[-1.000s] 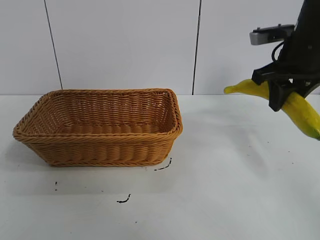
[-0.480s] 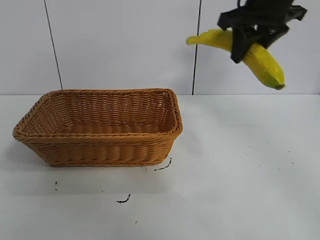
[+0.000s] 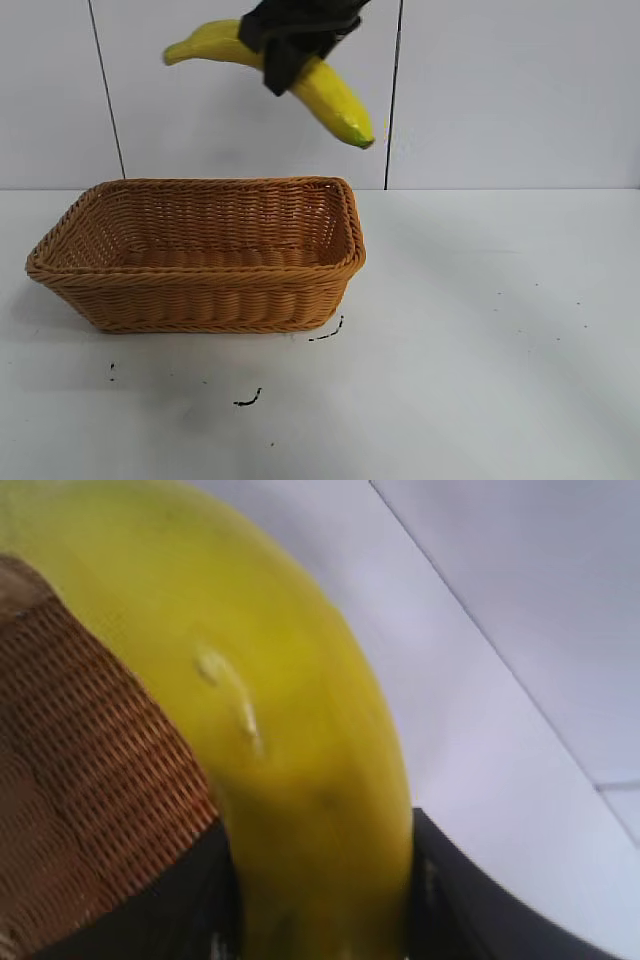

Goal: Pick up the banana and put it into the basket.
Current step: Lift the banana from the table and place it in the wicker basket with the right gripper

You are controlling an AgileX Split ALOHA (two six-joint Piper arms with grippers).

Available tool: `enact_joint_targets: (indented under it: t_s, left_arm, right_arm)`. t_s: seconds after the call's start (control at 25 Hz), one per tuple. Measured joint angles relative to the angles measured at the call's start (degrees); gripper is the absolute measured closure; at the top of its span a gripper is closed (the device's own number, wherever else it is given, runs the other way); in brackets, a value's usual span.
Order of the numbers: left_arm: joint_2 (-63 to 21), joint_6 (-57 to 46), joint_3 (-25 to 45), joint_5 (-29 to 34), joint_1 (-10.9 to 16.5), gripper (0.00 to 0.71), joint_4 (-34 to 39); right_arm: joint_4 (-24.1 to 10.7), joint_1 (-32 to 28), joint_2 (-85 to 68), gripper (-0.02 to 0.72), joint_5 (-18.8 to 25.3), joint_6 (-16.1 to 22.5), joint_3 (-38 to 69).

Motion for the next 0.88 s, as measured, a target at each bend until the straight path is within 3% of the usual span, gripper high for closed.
enact_joint_targets:
  t_s: [0.16, 0.32, 0.88]
  left_arm:
    - [0.00, 0.00, 0.00, 0.00, 0.00, 0.020, 0.00]
    - [0.00, 0.00, 0.00, 0.00, 0.00, 0.020, 0.00]
    - [0.00, 0.00, 0.00, 0.00, 0.00, 0.020, 0.00]
  right_arm:
    - [-1.27, 2.96, 4.12, 0.405, -6.74, -4.50, 0.00]
    - [-2.86, 3.54, 8.62, 0.405, -11.43, -5.76, 0.00]
    - [-3.17, 2.76, 14.33, 0.405, -13.59, -6.12, 0.20]
